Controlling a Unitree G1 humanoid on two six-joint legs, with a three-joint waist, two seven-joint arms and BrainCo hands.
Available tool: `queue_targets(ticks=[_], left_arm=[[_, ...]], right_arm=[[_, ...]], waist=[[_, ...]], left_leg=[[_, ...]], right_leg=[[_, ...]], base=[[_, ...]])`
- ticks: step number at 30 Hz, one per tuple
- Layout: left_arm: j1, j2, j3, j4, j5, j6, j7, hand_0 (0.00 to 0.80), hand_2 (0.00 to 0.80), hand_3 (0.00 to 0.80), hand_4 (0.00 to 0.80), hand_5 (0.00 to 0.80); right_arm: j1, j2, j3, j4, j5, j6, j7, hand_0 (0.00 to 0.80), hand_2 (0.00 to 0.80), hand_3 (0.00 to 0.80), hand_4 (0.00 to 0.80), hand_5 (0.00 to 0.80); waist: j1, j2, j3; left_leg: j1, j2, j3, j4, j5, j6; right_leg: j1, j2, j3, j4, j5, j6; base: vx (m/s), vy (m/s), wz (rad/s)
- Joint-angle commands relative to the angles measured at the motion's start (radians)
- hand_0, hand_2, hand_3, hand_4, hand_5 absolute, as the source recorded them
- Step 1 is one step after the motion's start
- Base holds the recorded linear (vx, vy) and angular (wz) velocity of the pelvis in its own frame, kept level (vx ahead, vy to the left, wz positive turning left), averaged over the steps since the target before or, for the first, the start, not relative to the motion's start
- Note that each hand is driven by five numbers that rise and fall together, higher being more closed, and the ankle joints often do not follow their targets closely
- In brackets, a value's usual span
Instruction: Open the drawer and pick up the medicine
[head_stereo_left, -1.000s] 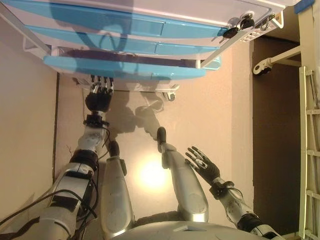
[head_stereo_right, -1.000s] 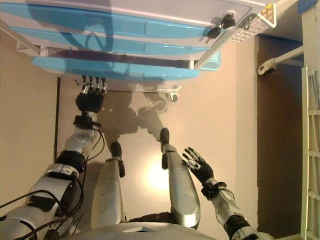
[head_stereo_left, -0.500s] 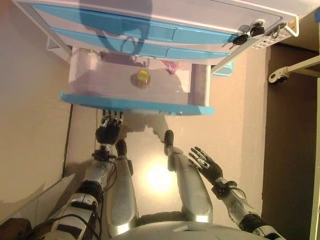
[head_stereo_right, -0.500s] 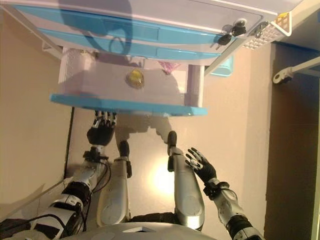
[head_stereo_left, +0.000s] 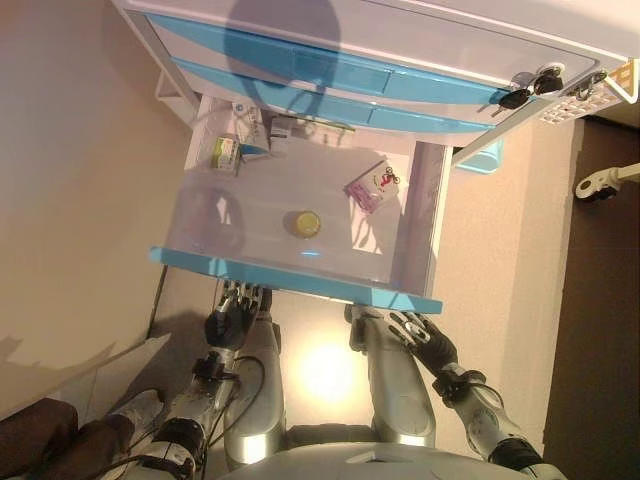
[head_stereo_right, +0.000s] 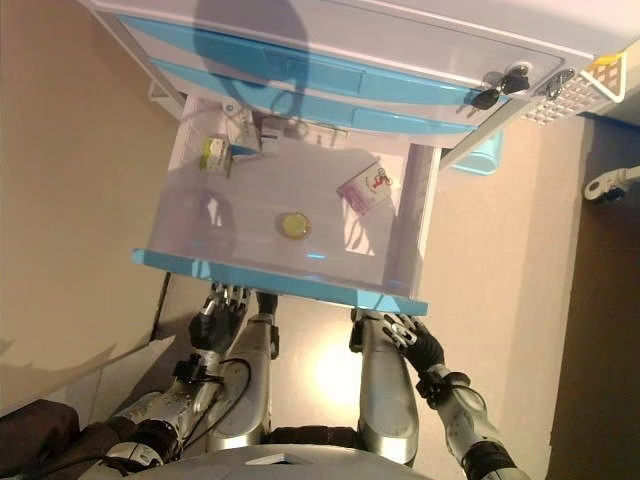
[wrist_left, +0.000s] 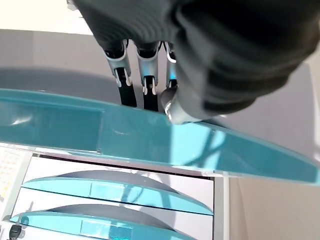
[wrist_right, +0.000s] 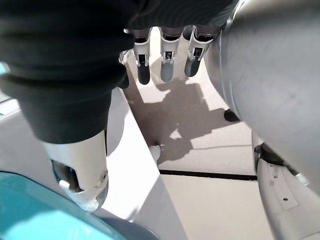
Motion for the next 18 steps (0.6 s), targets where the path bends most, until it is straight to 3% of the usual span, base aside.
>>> queue_targets(ticks=[1,2,3,10,18], left_arm=[[0.149,-0.011,0.031,-0.01,-0.019,0.06,0.03,0.8,0.8,0.8,0.8,0.8],[0.148,-0.009,0.034,0.01,-0.018,0.067,0.05,0.333,0.333,0.333,0.333,0.333],[0.145,-0.008,0.039,0.026,-0.009,0.071,0.089,0.0,0.0,0.0,0.0,0.0],[0.075,0.005,0.091,0.166,0.0,0.068,0.267,0.0,0.0,0.0,0.0,0.0],[0.008,0.026,0.169,0.27,-0.027,0.044,0.365,0.0,0.0,0.0,0.0,0.0]], right_arm=[[0.105,0.007,0.008,-0.039,-0.006,0.001,0.014,0.0,0.0,0.0,0.0,0.0],[0.104,0.01,0.009,-0.029,-0.008,-0.004,0.019,0.0,0.0,0.0,0.0,0.0],[0.102,0.011,0.012,-0.017,-0.004,-0.006,0.024,0.0,0.0,0.0,0.0,0.0],[0.086,0.02,0.009,0.05,-0.03,-0.002,0.047,0.0,0.0,0.0,0.0,0.0],[0.078,0.018,-0.013,0.115,-0.044,0.025,0.055,0.0,0.0,0.0,0.0,0.0]], waist=[[0.043,-0.004,-0.038],[0.044,-0.005,-0.038],[0.044,-0.007,-0.038],[0.028,-0.015,-0.041],[0.002,-0.026,-0.058]], left_leg=[[-0.033,-0.071,0.034,0.018,0.029,0.07],[-0.031,-0.07,0.033,0.018,0.028,0.07],[-0.028,-0.069,0.032,0.018,0.027,0.07],[0.0,-0.062,0.036,0.018,0.026,0.068],[0.009,-0.049,0.049,0.028,0.025,0.063]], right_leg=[[0.064,0.009,-0.054,0.07,-0.072,0.021],[0.067,0.009,-0.056,0.072,-0.074,0.021],[0.07,0.01,-0.056,0.073,-0.077,0.021],[0.085,0.01,-0.046,0.083,-0.082,0.028],[0.082,0.014,-0.024,0.094,-0.085,0.037]], base=[[0.005,-0.016,0.14],[0.008,-0.016,0.1],[0.009,-0.011,0.09],[0.026,0.027,0.1],[0.007,0.011,0.0]])
